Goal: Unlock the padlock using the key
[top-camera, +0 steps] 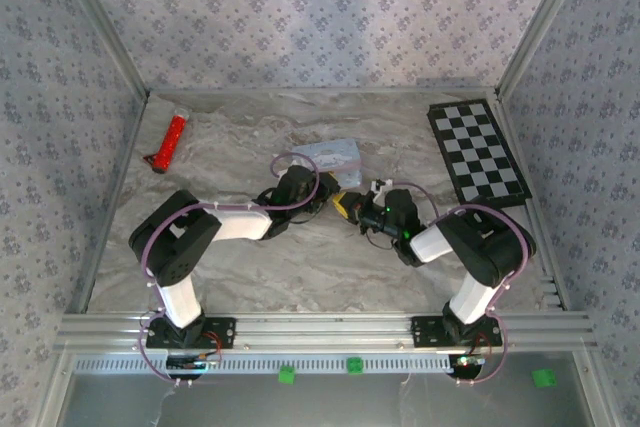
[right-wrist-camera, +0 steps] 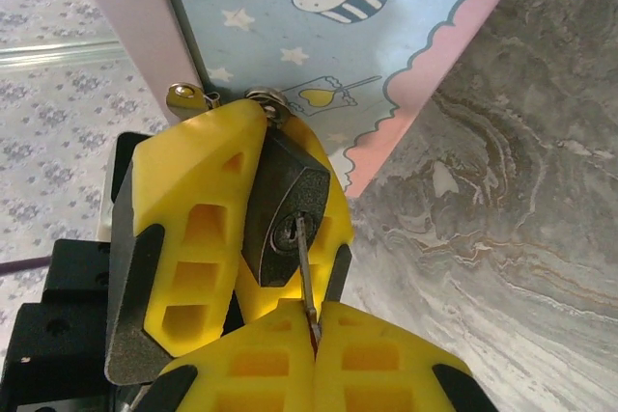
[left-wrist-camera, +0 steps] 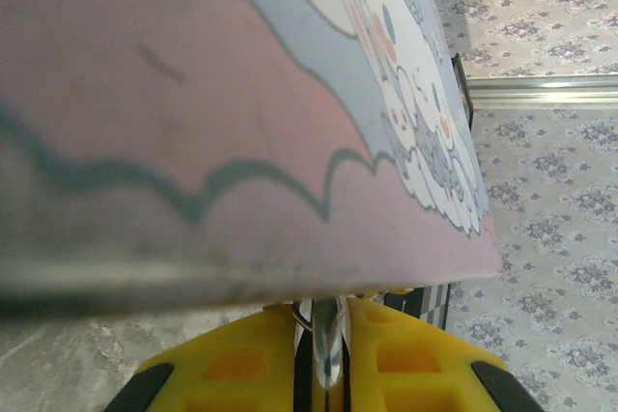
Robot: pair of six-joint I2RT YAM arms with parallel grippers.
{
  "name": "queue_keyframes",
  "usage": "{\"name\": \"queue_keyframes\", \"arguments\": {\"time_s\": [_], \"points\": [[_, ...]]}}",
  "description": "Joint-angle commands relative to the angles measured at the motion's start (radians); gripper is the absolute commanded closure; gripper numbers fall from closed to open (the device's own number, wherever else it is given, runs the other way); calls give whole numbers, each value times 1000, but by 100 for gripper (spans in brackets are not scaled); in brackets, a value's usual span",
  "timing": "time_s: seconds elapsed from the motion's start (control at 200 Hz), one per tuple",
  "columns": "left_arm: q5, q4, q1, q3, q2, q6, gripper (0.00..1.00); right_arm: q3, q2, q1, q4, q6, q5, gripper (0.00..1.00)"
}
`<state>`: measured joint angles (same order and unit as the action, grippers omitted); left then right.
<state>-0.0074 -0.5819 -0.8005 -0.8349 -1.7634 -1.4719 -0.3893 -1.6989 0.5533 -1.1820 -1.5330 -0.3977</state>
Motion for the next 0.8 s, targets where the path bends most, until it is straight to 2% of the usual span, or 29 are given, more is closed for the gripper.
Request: {"name": "queue_keyframes", "arguments": {"time_s": [0.0, 0.465, 0.795], "points": [[248, -94, -89, -41, 56, -16, 95, -15, -31, -83, -93, 7, 19, 100], [236, -81, -91, -40, 55, -6, 95, 38, -36, -155, -100, 14, 13, 100], [226, -72, -85, -28, 53, 0, 95, 61, 8, -183, -44, 42, 10, 100]]}}
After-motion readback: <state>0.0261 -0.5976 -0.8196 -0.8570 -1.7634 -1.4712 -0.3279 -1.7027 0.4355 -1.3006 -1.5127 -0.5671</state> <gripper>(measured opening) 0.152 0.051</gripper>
